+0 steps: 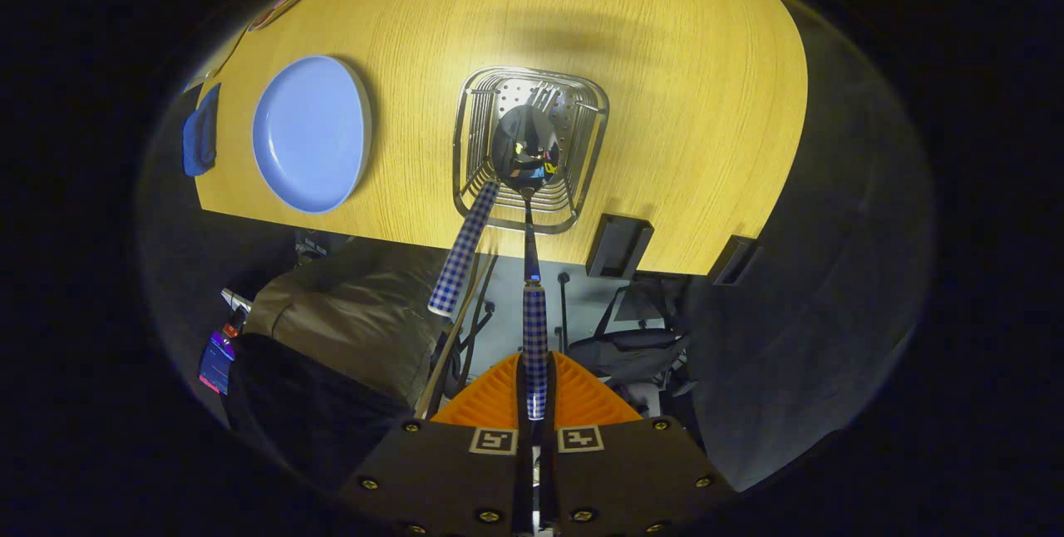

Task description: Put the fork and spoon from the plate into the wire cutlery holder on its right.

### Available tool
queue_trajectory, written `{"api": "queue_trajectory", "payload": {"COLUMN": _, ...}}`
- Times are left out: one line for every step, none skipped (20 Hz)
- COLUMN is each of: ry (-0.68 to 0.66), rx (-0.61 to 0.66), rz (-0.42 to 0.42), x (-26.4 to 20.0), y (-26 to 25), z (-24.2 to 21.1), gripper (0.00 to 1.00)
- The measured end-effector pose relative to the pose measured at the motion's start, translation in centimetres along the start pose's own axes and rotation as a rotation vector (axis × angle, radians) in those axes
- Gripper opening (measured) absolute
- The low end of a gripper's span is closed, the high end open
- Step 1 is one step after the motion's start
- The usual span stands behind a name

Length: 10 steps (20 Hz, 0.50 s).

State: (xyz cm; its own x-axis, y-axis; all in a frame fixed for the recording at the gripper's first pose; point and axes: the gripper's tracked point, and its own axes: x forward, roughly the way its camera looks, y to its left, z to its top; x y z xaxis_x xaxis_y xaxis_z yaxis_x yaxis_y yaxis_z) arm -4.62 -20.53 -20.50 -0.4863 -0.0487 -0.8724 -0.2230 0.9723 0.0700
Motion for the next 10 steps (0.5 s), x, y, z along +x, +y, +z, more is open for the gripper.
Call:
{"api": "queue_trajectory", "payload": {"ry": 0.018, "rx": 0.008, "rz": 0.007, "x": 0.1, "y": 0.1, "z": 0.1, "gripper": 0.03}}
{"api": "queue_trajectory", "payload": {"ry": 0.035, "rx": 0.012, "rz": 0.005, "x": 0.1, "y": -0.1, "z": 0.4, "gripper": 0.03}}
{"api": "queue_trajectory", "payload": {"ry": 0.047, "rx": 0.017, "rz": 0.003, "x": 0.3, "y": -0.2, "z": 0.6, "gripper": 0.03}}
{"api": "queue_trajectory", "payload": {"ry": 0.057, "rx": 0.019, "rz": 0.004, "x": 0.3, "y": -0.2, "z": 0.9, "gripper": 0.03}}
{"api": "queue_trajectory", "payload": {"ry": 0.063, "rx": 0.019, "rz": 0.005, "x": 0.3, "y": -0.3, "z": 1.4, "gripper": 0.03}}
{"api": "queue_trajectory", "payload": {"ry": 0.067, "rx": 0.019, "rz": 0.009, "x": 0.2, "y": -0.2, "z": 2.0, "gripper": 0.03}}
{"api": "queue_trajectory", "payload": {"ry": 0.075, "rx": 0.022, "rz": 0.013, "x": 0.2, "y": -0.2, "z": 2.3, "gripper": 0.03}}
{"api": "queue_trajectory", "payload": {"ry": 0.087, "rx": 0.025, "rz": 0.014, "x": 0.2, "y": -0.4, "z": 2.5, "gripper": 0.03}}
{"api": "queue_trajectory", "payload": {"ry": 0.104, "rx": 0.026, "rz": 0.012, "x": 0.4, "y": -0.4, "z": 2.4, "gripper": 0.03}}
{"api": "queue_trajectory", "payload": {"ry": 0.113, "rx": 0.027, "rz": 0.006, "x": 0.4, "y": -0.6, "z": 2.5, "gripper": 0.03}}
